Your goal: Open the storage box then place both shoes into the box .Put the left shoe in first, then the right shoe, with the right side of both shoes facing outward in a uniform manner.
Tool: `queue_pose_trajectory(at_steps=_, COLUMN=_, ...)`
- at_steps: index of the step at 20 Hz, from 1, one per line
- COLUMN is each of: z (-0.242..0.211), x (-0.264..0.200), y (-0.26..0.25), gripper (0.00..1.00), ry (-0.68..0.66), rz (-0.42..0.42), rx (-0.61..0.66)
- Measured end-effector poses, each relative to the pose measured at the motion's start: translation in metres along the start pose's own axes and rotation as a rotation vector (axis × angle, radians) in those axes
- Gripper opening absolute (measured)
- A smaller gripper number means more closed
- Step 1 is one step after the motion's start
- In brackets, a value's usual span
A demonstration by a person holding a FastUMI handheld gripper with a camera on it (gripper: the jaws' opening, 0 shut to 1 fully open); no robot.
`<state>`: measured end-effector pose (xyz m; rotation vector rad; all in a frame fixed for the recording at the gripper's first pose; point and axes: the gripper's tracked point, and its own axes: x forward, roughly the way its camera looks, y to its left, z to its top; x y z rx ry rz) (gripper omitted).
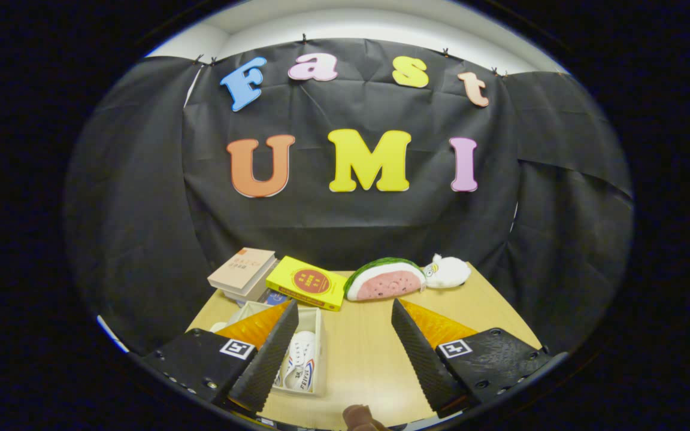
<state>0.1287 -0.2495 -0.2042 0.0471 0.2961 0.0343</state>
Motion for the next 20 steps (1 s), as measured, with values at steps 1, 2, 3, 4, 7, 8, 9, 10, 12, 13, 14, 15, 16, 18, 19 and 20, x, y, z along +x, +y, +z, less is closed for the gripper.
queue_pose_trajectory(at_steps=1, z=0.012, x=-0.006, y=-0.007, gripper=0.95, ry=-0.037, rz=-0.01, rx=-0.002)
queue_pose_trajectory(at_steps=2, z=0.023, x=-0.013, y=-0.013, gripper=0.95, ry=-0.073, rz=-0.022, rx=-0.012)
queue_pose_trajectory(at_steps=3, z=0.035, x=-0.02, y=-0.02, gripper=0.95, ry=-0.111, rz=-0.033, rx=-0.023)
queue_pose_trajectory(at_steps=4, z=0.044, x=-0.029, y=-0.026, gripper=0.95, ry=-0.143, rz=-0.046, rx=-0.036)
queue_pose_trajectory(at_steps=7, z=0.063, x=-0.053, y=-0.039, gripper=0.95, ry=-0.204, rz=-0.07, rx=-0.069)
queue_pose_trajectory(at_steps=8, z=0.066, x=-0.062, y=-0.044, gripper=0.95, ry=-0.213, rz=-0.075, rx=-0.072)
queue_pose_trajectory(at_steps=9, z=0.067, x=-0.07, y=-0.048, gripper=0.95, ry=-0.22, rz=-0.073, rx=-0.07)
queue_pose_trajectory(at_steps=10, z=0.065, x=-0.077, y=-0.052, gripper=0.95, ry=-0.219, rz=-0.077, rx=-0.067)
queue_pose_trajectory(at_steps=12, z=0.059, x=-0.086, y=-0.059, gripper=0.96, ry=-0.21, rz=-0.079, rx=-0.067)
queue_pose_trajectory(at_steps=13, z=0.056, x=-0.088, y=-0.062, gripper=0.96, ry=-0.204, rz=-0.084, rx=-0.068)
queue_pose_trajectory(at_steps=14, z=0.053, x=-0.089, y=-0.067, gripper=0.96, ry=-0.198, rz=-0.088, rx=-0.069)
queue_pose_trajectory(at_steps=15, z=0.051, x=-0.092, y=-0.073, gripper=0.96, ry=-0.197, rz=-0.097, rx=-0.071)
queue_pose_trajectory(at_steps=16, z=0.051, x=-0.094, y=-0.081, gripper=0.96, ry=-0.2, rz=-0.105, rx=-0.07)
queue_pose_trajectory(at_steps=18, z=0.05, x=-0.092, y=-0.085, gripper=0.96, ry=-0.201, rz=-0.106, rx=-0.064)
queue_pose_trajectory(at_steps=19, z=0.05, x=-0.092, y=-0.087, gripper=0.96, ry=-0.202, rz=-0.111, rx=-0.061)
queue_pose_trajectory(at_steps=20, z=0.052, x=-0.091, y=-0.088, gripper=0.96, ry=-0.206, rz=-0.108, rx=-0.057)
